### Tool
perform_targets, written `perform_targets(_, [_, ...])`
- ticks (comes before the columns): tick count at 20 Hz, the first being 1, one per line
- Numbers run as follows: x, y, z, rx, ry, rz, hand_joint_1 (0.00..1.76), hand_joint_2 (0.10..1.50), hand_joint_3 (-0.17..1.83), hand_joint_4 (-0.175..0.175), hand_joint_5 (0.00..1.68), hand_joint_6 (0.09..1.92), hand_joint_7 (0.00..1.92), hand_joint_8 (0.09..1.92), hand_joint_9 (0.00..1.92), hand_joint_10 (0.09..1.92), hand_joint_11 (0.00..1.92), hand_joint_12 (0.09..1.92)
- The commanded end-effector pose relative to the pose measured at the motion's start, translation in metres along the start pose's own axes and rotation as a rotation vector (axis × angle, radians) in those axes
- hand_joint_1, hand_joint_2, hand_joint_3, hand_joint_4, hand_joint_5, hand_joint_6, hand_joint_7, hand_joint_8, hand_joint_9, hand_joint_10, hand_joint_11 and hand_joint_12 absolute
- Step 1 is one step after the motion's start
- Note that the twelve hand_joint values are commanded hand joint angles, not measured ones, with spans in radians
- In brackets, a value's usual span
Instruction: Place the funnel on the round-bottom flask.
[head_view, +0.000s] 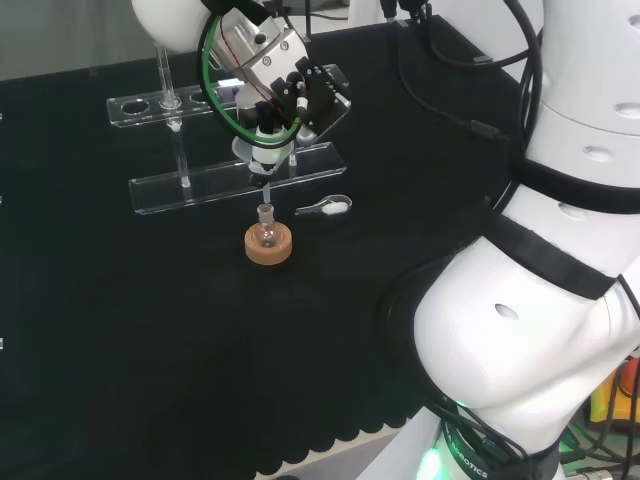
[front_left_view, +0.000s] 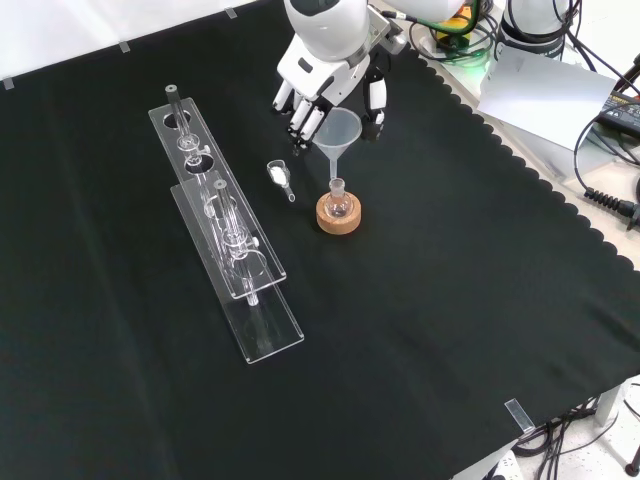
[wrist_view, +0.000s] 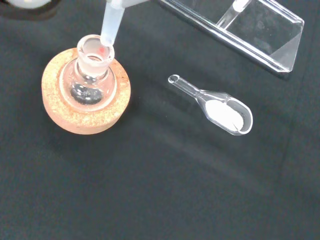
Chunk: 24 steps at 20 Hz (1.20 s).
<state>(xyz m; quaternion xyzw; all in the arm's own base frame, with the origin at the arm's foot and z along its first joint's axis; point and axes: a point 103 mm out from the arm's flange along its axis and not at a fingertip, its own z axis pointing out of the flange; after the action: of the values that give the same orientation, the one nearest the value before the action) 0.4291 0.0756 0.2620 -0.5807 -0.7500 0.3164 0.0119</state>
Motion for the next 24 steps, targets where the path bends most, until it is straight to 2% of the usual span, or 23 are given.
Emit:
perform_targets(1, [0.002,0.001,0.003,0.007,0.003,-0.004,0.84,0.73,0.60,-0.003,0.64,0.59,0.65,0.70,1.06,0.56,0.52,1.26])
perform_targets(4, [0.006,0.001,0.001,0.013,-0.014,0.004,0.84,0.73,0.60,-0.003,0.64,0.59,0.65,0.70,1.06,0.57,0.52,1.26])
perform_targets(18, [0.002,0.008,0.009,0.020,-0.005,-0.015,0.84,0.73,0.61,-0.003,0.64,0.59,0.65,0.70,1.06,0.57,0.52,1.26])
perform_targets(24, [0.007,0.011,0.012,0.020,0.006,-0.022,0.84,0.73,0.61,-0.003,0.64,0.59,0.65,0.70,1.05,0.57,0.52,1.26])
